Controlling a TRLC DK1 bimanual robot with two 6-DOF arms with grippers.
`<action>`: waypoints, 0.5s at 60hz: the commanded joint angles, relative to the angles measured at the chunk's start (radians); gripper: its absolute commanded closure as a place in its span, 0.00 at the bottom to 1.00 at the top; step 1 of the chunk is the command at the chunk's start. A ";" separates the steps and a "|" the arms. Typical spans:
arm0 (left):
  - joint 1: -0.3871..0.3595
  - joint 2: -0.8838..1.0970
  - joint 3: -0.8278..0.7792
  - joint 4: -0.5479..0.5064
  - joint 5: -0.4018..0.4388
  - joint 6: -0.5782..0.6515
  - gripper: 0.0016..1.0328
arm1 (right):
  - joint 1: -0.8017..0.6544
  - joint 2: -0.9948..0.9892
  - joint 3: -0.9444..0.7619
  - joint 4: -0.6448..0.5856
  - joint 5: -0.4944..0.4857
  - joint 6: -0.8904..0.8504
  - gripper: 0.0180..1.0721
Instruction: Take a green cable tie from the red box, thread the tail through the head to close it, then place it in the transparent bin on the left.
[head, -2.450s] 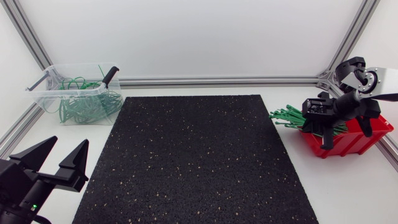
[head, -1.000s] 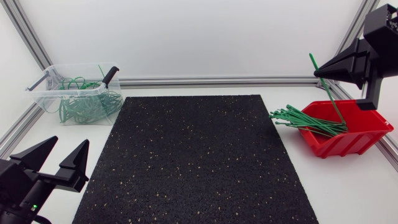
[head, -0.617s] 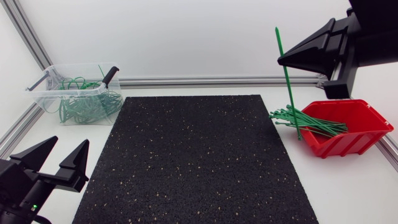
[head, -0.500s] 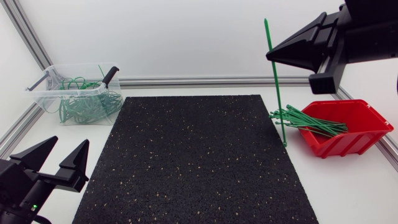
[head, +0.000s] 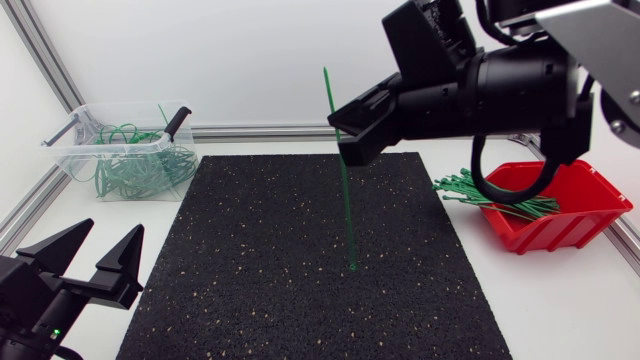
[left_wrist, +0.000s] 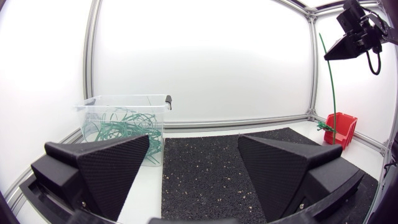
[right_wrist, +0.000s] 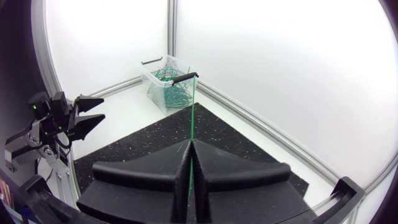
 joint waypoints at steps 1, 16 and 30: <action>-0.007 -0.007 -0.039 -0.021 0.000 -0.016 0.04 | 0.023 0.061 -0.034 0.057 -0.028 0.108 0.95; -0.013 -0.007 -0.039 -0.022 0.000 -0.016 0.04 | 0.006 0.211 -0.046 0.226 -0.181 0.401 0.95; -0.015 -0.006 -0.039 -0.022 0.000 -0.016 0.04 | -0.016 0.340 -0.065 0.361 -0.296 0.571 0.95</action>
